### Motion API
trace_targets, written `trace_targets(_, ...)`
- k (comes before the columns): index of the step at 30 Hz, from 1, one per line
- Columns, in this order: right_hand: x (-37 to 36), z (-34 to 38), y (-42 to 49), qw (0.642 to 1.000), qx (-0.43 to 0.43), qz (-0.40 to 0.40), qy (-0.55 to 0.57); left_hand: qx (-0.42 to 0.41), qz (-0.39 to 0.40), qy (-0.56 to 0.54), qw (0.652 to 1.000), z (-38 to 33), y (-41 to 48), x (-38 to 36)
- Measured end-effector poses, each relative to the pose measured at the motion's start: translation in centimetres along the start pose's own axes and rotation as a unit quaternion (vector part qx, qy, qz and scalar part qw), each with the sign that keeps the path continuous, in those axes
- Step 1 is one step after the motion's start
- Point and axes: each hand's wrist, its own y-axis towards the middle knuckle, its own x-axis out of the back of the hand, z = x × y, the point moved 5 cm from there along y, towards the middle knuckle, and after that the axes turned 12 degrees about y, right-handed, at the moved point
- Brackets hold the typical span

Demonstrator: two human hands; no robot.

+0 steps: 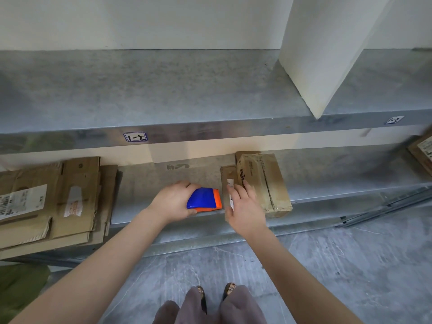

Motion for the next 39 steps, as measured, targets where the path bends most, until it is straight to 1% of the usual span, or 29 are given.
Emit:
trace_targets(2, 1.0, -0.1, 0.1, 0.998, 0.025, -0.006, -0.050, -0.011, -0.016, 0.008, 1.000, -0.7, -0.1, 0.3)
trace_targets(4, 1.5, -0.5, 0.1, 0.997, 0.027, 0.004, -0.072, -0.010, -0.019, 0.012, 1.000, -1.0, -0.4, 0.5)
trace_targets(7, 2.0, -1.3, -0.2, 0.998, 0.021, 0.008, -0.067, 0.007, -0.020, 0.008, 1.000, -0.5, -1.3, 1.8)
trace_targets(10, 2.4, -1.9, -0.5, 0.998, 0.030, 0.013, -0.051, 0.027, -0.037, -0.034, 0.998, 0.2, -1.9, 4.3)
trace_targets(12, 3.2, -2.4, -0.5, 0.999, 0.040, -0.003, -0.022, 0.022, -0.058, -0.052, 0.997, -0.6, -1.9, 5.8)
trace_targets(14, 4.4, -3.4, -0.6, 0.999, 0.026, -0.024, 0.022, 0.000, -0.084, -0.062, 0.995, -2.4, -1.4, 7.2)
trace_targets(16, 5.7, -5.0, -0.5, 0.996, 0.007, -0.041, 0.082, -0.026, -0.103, -0.060, 0.993, -4.7, -0.6, 8.2)
trace_targets(18, 6.9, -6.9, -0.4, 0.988, 0.006, -0.051, 0.143, -0.044, -0.114, -0.057, 0.991, -7.3, 0.1, 9.2)
trace_targets(21, 8.5, -9.9, -0.8, 0.972, -0.005, -0.036, 0.232, -0.052, -0.131, -0.061, 0.988, -11.2, 1.1, 10.2)
trace_targets(24, 9.6, -13.3, -1.2, 0.959, -0.034, -0.018, 0.279, -0.046, -0.145, -0.071, 0.986, -14.6, 1.9, 10.3)
trace_targets(29, 11.1, -16.8, -2.0, 0.931, -0.047, 0.019, 0.362, -0.029, -0.133, -0.082, 0.987, -18.6, 2.2, 9.2)
trace_targets(32, 11.5, -17.7, -2.8, 0.925, -0.039, 0.030, 0.378, -0.016, -0.128, -0.083, 0.988, -19.7, 2.1, 8.4)
trace_targets(36, 11.3, -18.4, -3.3, 0.920, -0.053, -0.008, 0.387, -0.007, -0.116, -0.088, 0.989, -20.2, 1.9, 7.8)
trace_targets(39, 11.2, -18.5, -3.9, 0.913, -0.091, -0.029, 0.396, -0.002, -0.110, -0.091, 0.990, -19.7, 1.3, 6.9)
